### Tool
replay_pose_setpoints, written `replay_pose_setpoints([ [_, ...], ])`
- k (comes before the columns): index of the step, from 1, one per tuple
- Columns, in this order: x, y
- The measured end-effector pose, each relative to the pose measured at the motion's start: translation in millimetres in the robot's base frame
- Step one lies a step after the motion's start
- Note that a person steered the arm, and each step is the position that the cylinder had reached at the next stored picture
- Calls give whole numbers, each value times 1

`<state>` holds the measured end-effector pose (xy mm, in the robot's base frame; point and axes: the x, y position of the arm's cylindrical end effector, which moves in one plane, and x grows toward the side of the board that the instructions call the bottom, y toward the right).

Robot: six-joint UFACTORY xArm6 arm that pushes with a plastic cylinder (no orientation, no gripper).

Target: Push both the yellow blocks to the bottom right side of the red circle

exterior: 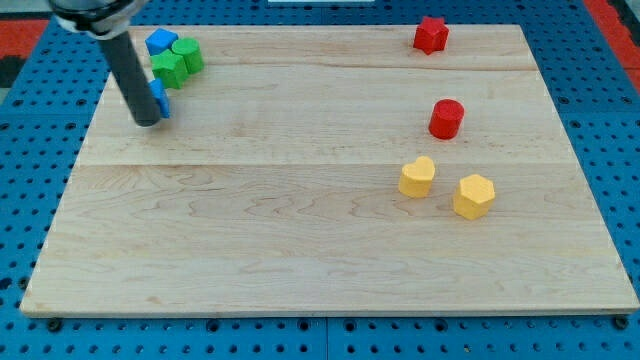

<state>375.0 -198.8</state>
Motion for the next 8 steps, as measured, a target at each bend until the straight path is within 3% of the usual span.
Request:
replay_pose_setpoints([
  [1, -40, 1],
  [2, -31, 29],
  [3, 45, 129],
  [4, 148, 220],
  [5, 181, 317],
  [8, 93, 383],
])
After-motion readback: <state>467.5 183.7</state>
